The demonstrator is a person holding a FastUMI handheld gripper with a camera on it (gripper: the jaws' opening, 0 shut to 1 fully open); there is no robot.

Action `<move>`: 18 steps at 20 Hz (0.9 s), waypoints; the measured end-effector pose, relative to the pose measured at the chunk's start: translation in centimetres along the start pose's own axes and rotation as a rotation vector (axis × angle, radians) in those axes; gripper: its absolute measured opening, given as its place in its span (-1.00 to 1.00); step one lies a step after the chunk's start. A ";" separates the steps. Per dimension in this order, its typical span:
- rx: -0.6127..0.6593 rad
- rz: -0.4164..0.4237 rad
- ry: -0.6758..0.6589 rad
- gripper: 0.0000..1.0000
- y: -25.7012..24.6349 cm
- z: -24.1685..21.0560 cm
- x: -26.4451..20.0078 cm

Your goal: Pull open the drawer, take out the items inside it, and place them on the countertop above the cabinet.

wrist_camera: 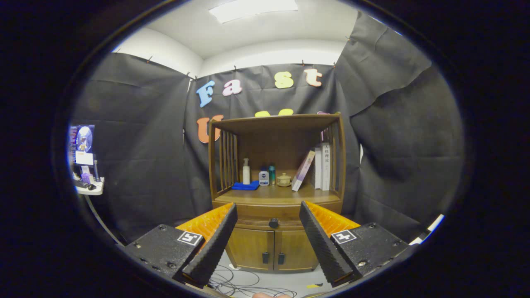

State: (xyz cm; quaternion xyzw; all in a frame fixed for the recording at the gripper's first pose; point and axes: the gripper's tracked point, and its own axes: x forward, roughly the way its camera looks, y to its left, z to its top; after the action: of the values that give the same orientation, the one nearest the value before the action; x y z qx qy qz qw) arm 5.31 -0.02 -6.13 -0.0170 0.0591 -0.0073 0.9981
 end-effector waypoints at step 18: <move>-0.010 -0.038 0.080 0.97 -0.1 -9.7 17.9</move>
State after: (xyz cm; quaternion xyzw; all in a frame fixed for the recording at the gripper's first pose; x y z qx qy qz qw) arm 21.90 -0.76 -17.82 -0.0230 0.0986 -0.0265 0.9945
